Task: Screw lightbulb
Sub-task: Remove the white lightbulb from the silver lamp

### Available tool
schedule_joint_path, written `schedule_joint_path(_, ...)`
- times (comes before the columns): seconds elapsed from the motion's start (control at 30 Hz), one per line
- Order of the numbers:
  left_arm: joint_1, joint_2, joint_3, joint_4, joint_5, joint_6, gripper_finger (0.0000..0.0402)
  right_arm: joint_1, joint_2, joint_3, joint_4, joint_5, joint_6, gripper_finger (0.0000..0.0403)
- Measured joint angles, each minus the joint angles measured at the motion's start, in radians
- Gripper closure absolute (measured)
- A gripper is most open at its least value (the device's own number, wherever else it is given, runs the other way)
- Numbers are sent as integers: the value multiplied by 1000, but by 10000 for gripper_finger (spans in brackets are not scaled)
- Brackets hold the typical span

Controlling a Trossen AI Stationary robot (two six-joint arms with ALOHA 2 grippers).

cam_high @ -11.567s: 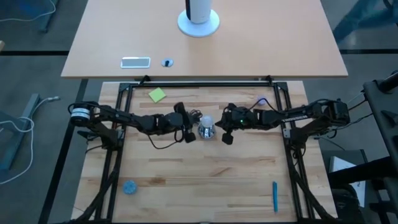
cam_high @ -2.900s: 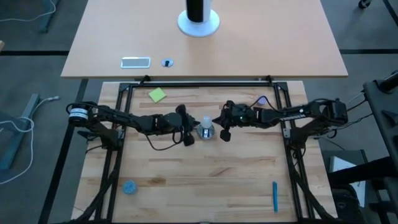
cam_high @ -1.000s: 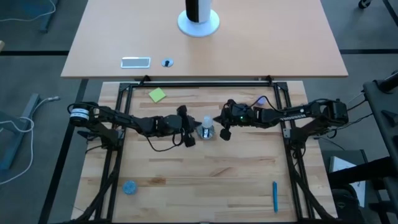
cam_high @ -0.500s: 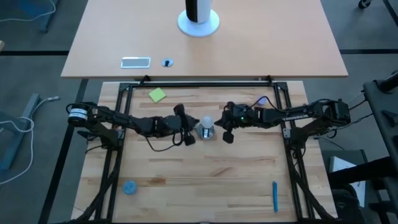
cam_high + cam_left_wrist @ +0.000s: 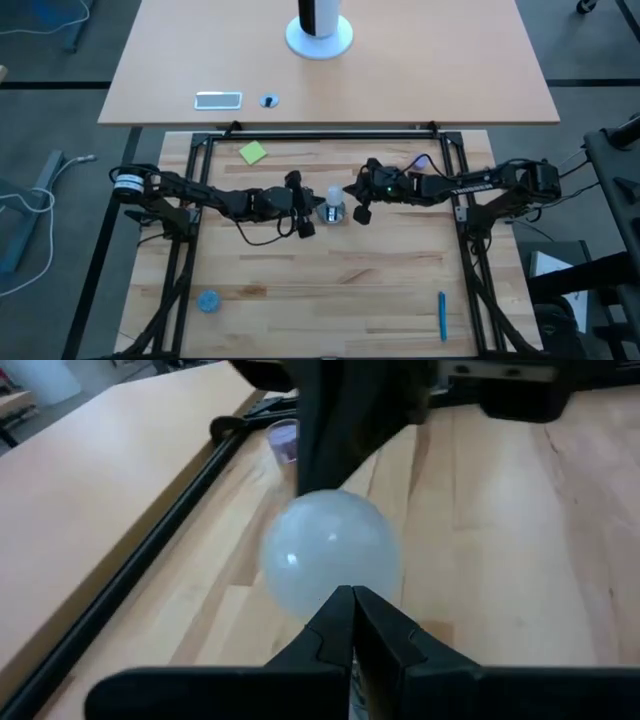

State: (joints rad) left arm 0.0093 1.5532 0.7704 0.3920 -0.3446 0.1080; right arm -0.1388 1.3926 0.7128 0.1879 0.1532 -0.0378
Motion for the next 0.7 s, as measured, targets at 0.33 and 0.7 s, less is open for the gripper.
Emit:
schedule_joint_path(0.33, 2, -16, 0, -33, -10, 3, 401, 1, -16, 0, -128, 5, 1, 403)
schedule_joint_path(0.7, 3, -13, 0, -160, -75, -90, 401, 1, -16, -102, -44, 5, 36, 403)
